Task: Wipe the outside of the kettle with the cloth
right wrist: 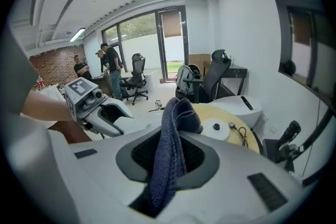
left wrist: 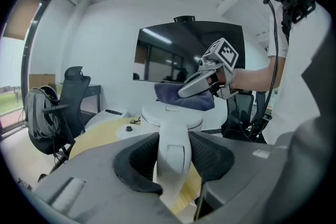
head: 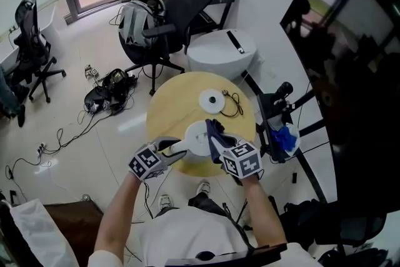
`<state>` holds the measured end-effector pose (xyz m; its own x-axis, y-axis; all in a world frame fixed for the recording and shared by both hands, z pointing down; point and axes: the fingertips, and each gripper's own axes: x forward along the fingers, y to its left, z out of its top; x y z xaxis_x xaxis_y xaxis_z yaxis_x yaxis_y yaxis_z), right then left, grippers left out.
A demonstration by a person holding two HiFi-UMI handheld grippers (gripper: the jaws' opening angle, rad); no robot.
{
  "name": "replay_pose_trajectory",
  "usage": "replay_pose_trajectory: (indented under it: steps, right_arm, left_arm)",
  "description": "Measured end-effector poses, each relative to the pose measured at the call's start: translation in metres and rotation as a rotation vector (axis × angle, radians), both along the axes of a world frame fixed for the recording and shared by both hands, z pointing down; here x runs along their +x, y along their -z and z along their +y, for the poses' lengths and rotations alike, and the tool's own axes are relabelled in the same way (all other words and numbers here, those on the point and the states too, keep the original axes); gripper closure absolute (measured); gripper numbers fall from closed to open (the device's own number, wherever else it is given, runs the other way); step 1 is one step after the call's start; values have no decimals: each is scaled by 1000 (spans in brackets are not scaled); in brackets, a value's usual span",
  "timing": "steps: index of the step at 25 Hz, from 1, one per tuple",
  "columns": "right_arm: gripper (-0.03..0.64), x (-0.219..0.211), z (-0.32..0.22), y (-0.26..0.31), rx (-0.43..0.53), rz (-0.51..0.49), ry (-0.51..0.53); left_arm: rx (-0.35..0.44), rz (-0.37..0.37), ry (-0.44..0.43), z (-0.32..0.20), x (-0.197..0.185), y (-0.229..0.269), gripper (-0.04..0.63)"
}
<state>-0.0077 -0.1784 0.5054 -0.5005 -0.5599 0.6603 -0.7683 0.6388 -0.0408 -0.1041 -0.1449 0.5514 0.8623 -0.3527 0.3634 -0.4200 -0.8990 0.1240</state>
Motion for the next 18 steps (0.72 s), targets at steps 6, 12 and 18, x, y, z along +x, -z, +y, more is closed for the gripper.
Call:
replay_pose_trajectory:
  steps: [6,12,18]
  right_arm:
    - [548,-36,32,-4,-54,-13,103]
    - [548,-74,35,3,-16,-53,174]
    - [548,-68,56,-1,-54,-222,96]
  left_arm:
    - [-32,-10,-22,-8,2,0,419]
    - [-27,-20,-44,-8,5,0,419]
    - [-27,-41,-74,-7,3,0,419]
